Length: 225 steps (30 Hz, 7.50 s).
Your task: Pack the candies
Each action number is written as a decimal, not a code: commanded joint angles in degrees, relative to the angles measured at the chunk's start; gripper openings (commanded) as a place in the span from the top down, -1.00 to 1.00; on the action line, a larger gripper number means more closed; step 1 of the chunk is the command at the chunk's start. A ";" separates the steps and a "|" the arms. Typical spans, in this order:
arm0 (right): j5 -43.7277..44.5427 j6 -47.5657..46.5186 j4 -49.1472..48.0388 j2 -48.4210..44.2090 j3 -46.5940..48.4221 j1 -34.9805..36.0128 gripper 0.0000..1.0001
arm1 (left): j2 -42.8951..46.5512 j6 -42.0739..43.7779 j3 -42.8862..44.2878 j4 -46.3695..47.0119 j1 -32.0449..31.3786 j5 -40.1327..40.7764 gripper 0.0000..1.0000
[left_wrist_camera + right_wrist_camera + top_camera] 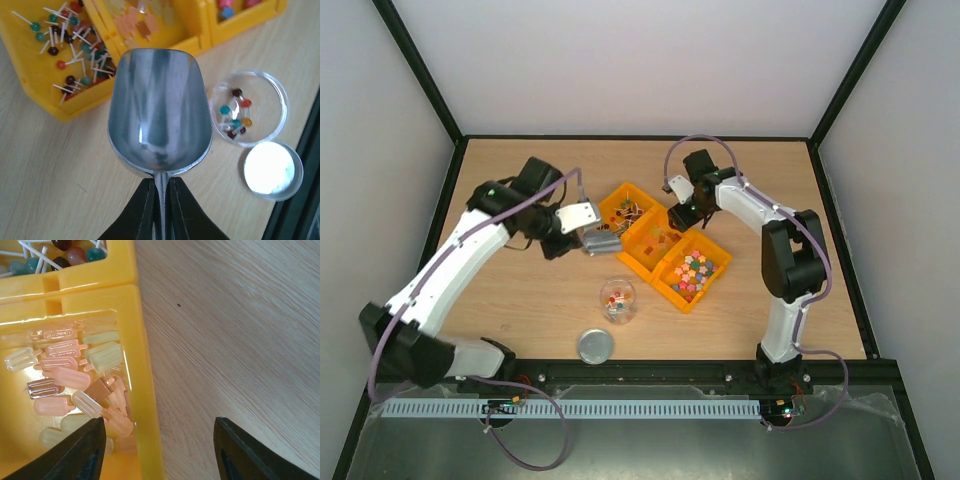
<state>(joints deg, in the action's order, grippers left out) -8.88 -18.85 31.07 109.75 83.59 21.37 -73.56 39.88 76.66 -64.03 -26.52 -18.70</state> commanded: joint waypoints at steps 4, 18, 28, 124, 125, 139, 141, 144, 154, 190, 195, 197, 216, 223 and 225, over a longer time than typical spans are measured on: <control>2.19 6.31 -1.62 0.37 -2.84 0.96 -0.02 | -12.63 -14.91 12.41 -4.53 -0.96 1.63 0.95; 1.96 12.53 -6.44 0.13 -3.63 1.05 0.63 | -24.45 -20.98 22.57 -8.54 -7.84 7.82 0.95; 1.94 15.28 -9.89 -0.86 -4.84 1.13 0.97 | -31.28 -23.65 27.35 -8.85 -12.24 13.88 0.95; -6.74 11.73 -18.02 -3.74 -9.59 1.85 0.97 | -35.55 -12.22 -0.74 42.38 -11.63 -4.11 0.95; -6.65 11.73 -17.98 -3.76 -9.59 1.84 0.97 | -34.78 -11.29 -1.32 42.87 -11.89 -4.14 0.95; -5.32 12.17 -17.89 -3.19 -9.25 1.84 0.97 | -37.93 -18.52 -2.98 47.00 -9.84 -5.41 0.95; -4.87 12.22 -17.71 -3.28 -9.24 1.84 0.97 | -36.58 -20.66 -6.17 51.87 -8.05 -7.96 0.95; -4.40 12.55 -17.71 -3.39 -9.57 1.68 0.97 | -34.17 -21.63 -10.93 59.05 -5.92 -10.50 0.95; -6.73 12.76 -16.94 -3.07 -9.14 -0.21 0.97 | -29.63 -23.84 -18.61 71.10 -3.70 -13.74 0.95; -4.97 7.36 -14.24 -3.84 -8.36 -1.67 0.97 | -8.42 -20.22 -28.34 64.25 7.48 -24.83 0.95; -4.74 6.49 -13.87 -3.68 -8.53 -1.66 0.97 | -2.09 -11.56 -26.75 50.40 13.71 -28.87 0.95; -4.73 6.51 -13.76 -3.74 -8.74 -1.68 0.97 | 0.62 -8.16 -26.42 46.00 15.74 -29.62 0.95; -5.09 6.02 -14.26 -5.73 -11.35 -1.68 0.97 | 16.94 14.30 -23.82 11.99 23.62 -33.77 0.95; -5.26 5.76 -14.33 -5.87 -11.47 -1.63 0.97 | 19.82 22.24 -23.56 3.37 23.80 -28.28 0.95; -5.39 5.73 -14.37 -5.80 -11.40 -1.68 0.97 | 20.65 24.80 -23.67 1.23 23.80 -27.29 0.95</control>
<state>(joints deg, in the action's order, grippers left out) -13.61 -11.60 15.27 106.41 72.58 19.88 -54.72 57.32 51.70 -55.86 -3.07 -47.92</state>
